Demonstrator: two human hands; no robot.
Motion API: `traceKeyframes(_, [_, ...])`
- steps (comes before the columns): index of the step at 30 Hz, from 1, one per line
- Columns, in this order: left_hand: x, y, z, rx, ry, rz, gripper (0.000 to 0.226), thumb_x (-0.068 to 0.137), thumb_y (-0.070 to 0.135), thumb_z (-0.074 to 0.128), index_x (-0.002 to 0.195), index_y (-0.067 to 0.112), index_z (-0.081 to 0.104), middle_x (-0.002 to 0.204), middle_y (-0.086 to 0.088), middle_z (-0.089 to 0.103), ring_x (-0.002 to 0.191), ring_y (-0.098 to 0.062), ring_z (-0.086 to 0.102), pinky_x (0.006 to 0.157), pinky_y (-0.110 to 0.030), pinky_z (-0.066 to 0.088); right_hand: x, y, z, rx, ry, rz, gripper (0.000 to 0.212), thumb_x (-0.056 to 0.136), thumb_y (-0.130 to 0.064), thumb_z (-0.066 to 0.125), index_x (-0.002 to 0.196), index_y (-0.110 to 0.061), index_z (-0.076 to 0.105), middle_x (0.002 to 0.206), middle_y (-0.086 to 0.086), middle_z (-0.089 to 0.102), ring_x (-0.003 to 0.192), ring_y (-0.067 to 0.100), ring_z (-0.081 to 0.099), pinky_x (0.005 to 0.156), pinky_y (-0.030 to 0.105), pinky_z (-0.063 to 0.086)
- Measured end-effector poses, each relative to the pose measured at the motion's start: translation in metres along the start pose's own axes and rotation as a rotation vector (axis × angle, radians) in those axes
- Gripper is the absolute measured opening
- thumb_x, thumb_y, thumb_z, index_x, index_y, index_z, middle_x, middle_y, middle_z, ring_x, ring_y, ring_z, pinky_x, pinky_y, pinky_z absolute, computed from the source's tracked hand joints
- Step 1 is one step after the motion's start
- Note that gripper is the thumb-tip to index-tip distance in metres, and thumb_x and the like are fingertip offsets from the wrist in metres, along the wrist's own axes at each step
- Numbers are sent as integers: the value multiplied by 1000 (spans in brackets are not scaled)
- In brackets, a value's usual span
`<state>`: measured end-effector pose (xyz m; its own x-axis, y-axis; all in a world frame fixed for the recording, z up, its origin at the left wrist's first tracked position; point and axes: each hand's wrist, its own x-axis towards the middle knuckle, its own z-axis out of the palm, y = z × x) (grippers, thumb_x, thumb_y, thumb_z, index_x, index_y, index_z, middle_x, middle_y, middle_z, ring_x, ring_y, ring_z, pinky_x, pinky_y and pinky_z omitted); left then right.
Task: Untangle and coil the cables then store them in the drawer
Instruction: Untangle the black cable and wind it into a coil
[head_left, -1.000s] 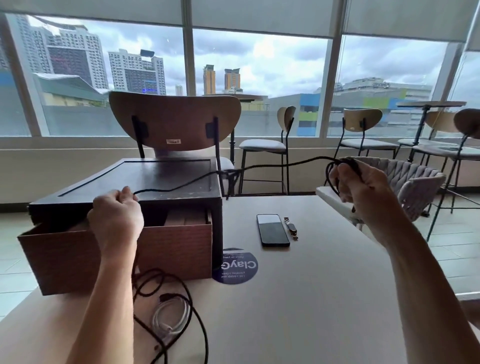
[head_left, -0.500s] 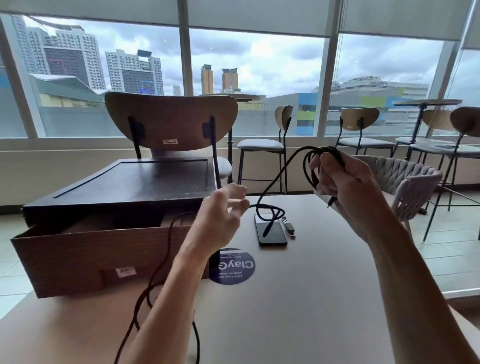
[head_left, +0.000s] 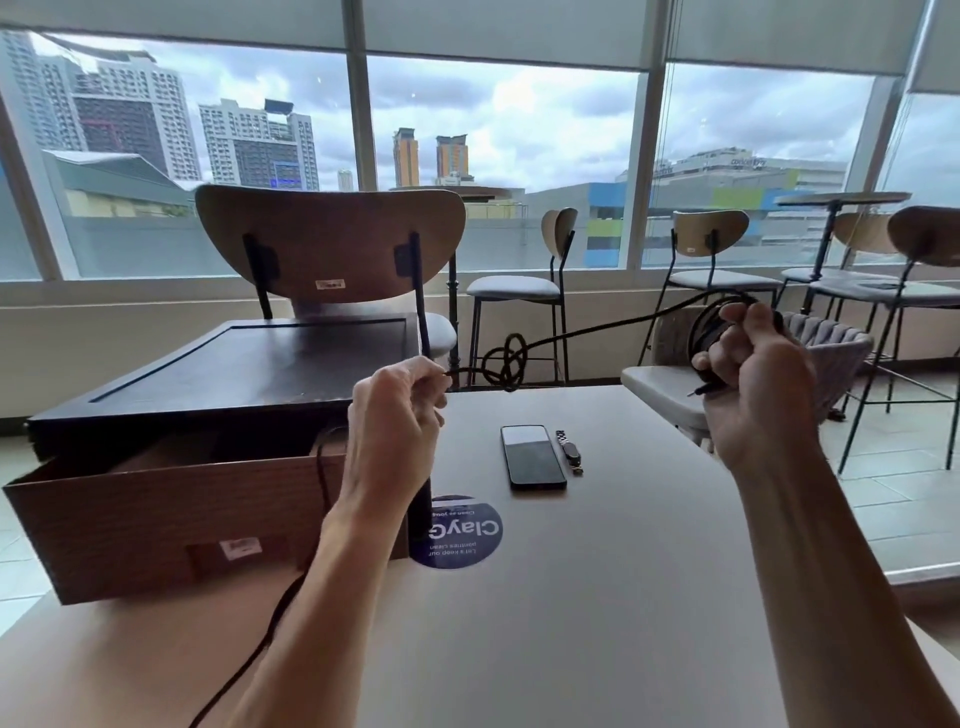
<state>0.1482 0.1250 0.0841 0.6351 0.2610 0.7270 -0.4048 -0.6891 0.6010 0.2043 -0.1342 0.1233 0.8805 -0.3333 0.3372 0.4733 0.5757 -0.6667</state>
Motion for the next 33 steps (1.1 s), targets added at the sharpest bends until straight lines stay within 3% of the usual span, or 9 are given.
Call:
traceKeyframes(4, [-1, -14, -2, 130, 21, -70, 23, 97, 4, 56, 81, 12, 72, 62, 4, 65, 56, -15, 66, 61, -37, 59, 2, 10, 1, 46, 85, 47, 31, 107, -19, 36, 83, -13, 55, 44, -10, 29, 40, 8, 26, 45, 19, 33])
traceKeyframes(10, [3, -26, -11, 207, -53, -144, 17, 99, 4, 55, 97, 20, 59, 70, 4, 70, 59, -3, 64, 54, -26, 52, 5, 21, -4, 65, 144, 124, 31, 107, -15, 34, 82, -12, 53, 44, -9, 26, 39, 8, 24, 45, 21, 33])
traceKeyframes(16, [1, -18, -3, 359, -44, -131, 17, 99, 5, 52, 91, 19, 57, 79, 0, 71, 68, -26, 68, 60, -40, 55, -14, 36, 23, -37, -75, 203, 31, 107, -13, 36, 84, -8, 56, 45, -9, 30, 40, 7, 25, 53, 24, 27])
traceKeyframes(19, [0, -14, 0, 375, 17, -97, 16, 99, 4, 50, 90, 16, 54, 76, -3, 69, 68, -29, 67, 61, -46, 56, -26, 38, 34, 5, -235, 291, 29, 107, -15, 37, 87, -7, 57, 55, -5, 46, 41, 7, 28, 54, 24, 30])
traceKeyframes(22, [-3, -3, 5, 330, 15, -21, 12, 100, 11, 54, 89, 14, 55, 79, -3, 68, 66, -25, 64, 59, -42, 54, -36, 39, 42, -6, -346, 362, 29, 107, -17, 37, 88, -8, 56, 87, 10, 74, 39, 7, 25, 54, 24, 37])
traceKeyframes(24, [-4, 1, 8, 298, -19, 13, 9, 99, 13, 57, 90, 14, 59, 81, -5, 70, 69, -24, 66, 60, -40, 54, -40, 39, 45, -56, -407, 365, 31, 108, -18, 33, 87, -8, 53, 107, 20, 73, 39, 7, 21, 55, 23, 37])
traceKeyframes(27, [-4, 0, 5, 226, -53, -12, 4, 96, 14, 63, 92, 14, 65, 78, 1, 71, 66, -13, 66, 61, -24, 49, -43, 41, 47, -227, -417, 286, 31, 109, -17, 31, 86, -8, 50, 109, 22, 72, 37, 5, 26, 58, 26, 35])
traceKeyframes(29, [-1, -1, 0, 180, -66, -65, 5, 94, 16, 65, 91, 16, 69, 72, 7, 68, 62, -5, 63, 63, -21, 48, -44, 43, 48, -335, -422, 225, 30, 109, -16, 32, 86, -8, 49, 110, 21, 72, 37, 4, 34, 58, 26, 36])
traceKeyframes(33, [2, 10, -9, 99, -100, -51, 7, 91, 20, 71, 84, 20, 73, 62, 11, 64, 56, 3, 57, 55, -10, 40, -48, 48, 52, -420, -465, 160, 30, 109, -17, 31, 85, -9, 48, 108, 20, 72, 43, 6, 45, 58, 28, 34])
